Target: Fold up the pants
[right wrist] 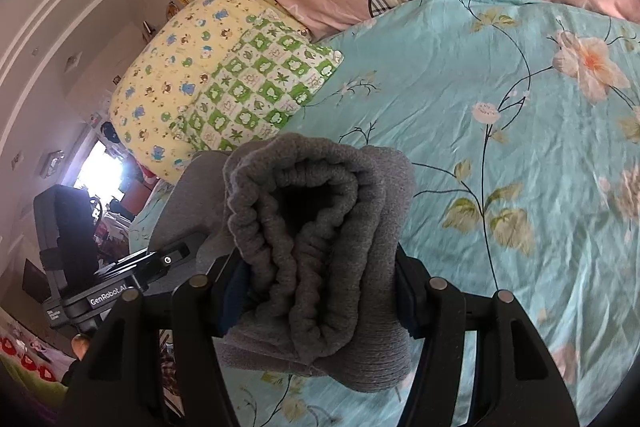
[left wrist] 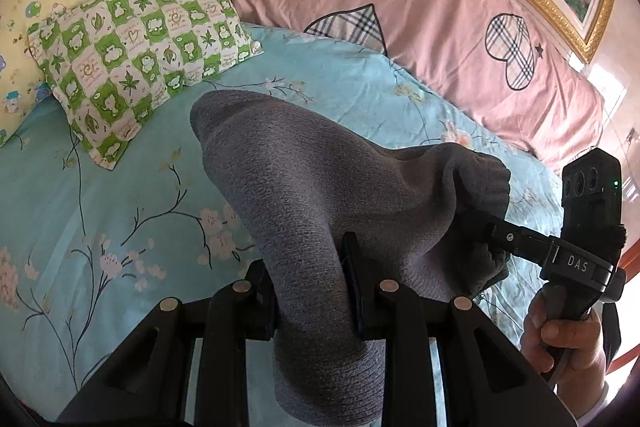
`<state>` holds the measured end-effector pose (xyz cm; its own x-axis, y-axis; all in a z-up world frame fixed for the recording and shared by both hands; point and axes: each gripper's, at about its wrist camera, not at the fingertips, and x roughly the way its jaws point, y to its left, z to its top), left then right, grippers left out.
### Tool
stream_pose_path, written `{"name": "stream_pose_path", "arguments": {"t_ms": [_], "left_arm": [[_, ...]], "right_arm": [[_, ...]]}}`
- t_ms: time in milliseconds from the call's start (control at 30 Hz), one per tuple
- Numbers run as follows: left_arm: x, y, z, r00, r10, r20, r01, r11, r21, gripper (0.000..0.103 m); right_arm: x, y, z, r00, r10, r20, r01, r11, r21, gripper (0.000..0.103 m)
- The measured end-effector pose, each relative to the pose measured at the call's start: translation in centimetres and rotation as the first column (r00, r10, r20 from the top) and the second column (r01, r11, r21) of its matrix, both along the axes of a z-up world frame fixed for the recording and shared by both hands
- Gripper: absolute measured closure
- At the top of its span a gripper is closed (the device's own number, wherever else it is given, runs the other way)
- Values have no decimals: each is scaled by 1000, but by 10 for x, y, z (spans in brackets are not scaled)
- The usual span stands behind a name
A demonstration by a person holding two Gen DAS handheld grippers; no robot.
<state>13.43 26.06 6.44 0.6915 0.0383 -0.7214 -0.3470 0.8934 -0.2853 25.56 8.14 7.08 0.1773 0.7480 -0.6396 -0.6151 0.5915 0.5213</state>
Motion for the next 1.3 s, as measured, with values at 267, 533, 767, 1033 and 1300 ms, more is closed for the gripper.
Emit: {"name": "stream_pose_path", "arguments": {"t_ms": [267, 533, 767, 1033, 1300], "left_arm": [[20, 14, -6, 1000, 11, -4, -11, 1000, 4, 77], [39, 21, -20, 1000, 5, -23, -5, 1000, 5, 76], [44, 24, -42, 998, -3, -56, 3, 1000, -4, 74], [40, 27, -59, 997, 32, -70, -29, 999, 37, 36], [26, 35, -63, 996, 60, -61, -60, 998, 9, 23]], "right_arm": [[21, 11, -9, 1000, 8, -14, -8, 1000, 7, 41], [39, 18, -24, 999, 11, -35, -12, 1000, -7, 40], [49, 19, -44, 998, 6, -57, -9, 999, -44, 30], [60, 7, -50, 1000, -25, -19, 24, 998, -55, 23], [60, 4, -56, 999, -41, 1, 41, 998, -42, 17]]}}
